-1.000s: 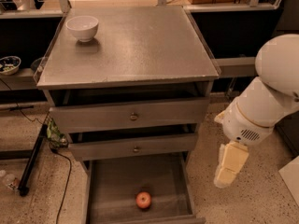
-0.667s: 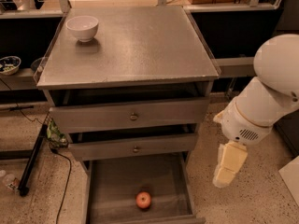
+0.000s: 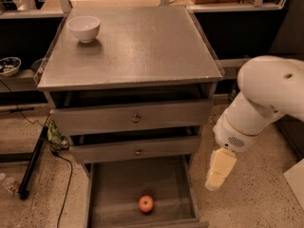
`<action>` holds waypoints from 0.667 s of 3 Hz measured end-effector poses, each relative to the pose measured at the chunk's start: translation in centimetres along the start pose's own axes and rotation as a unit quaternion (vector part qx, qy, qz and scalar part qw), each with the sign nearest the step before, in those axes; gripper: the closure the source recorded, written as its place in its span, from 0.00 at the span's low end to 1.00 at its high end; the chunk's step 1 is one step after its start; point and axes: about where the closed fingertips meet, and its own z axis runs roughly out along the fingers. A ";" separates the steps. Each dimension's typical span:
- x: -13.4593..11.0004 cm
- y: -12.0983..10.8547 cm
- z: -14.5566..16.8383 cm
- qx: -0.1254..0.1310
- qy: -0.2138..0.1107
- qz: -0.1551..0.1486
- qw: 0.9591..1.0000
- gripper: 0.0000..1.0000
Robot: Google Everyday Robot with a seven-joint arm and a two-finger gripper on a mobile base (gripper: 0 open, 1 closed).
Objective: Pick apple from bottom drawer and place on counter
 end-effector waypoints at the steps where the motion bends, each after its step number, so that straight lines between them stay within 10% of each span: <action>1: 0.3 -1.6 2.9 -0.002 0.014 0.039 0.999 0.00; 2: 0.6 -2.5 4.6 -0.010 0.021 0.059 0.998 0.00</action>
Offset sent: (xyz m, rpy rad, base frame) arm 0.0320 -0.0053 -0.0688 -0.0376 0.0930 -0.1508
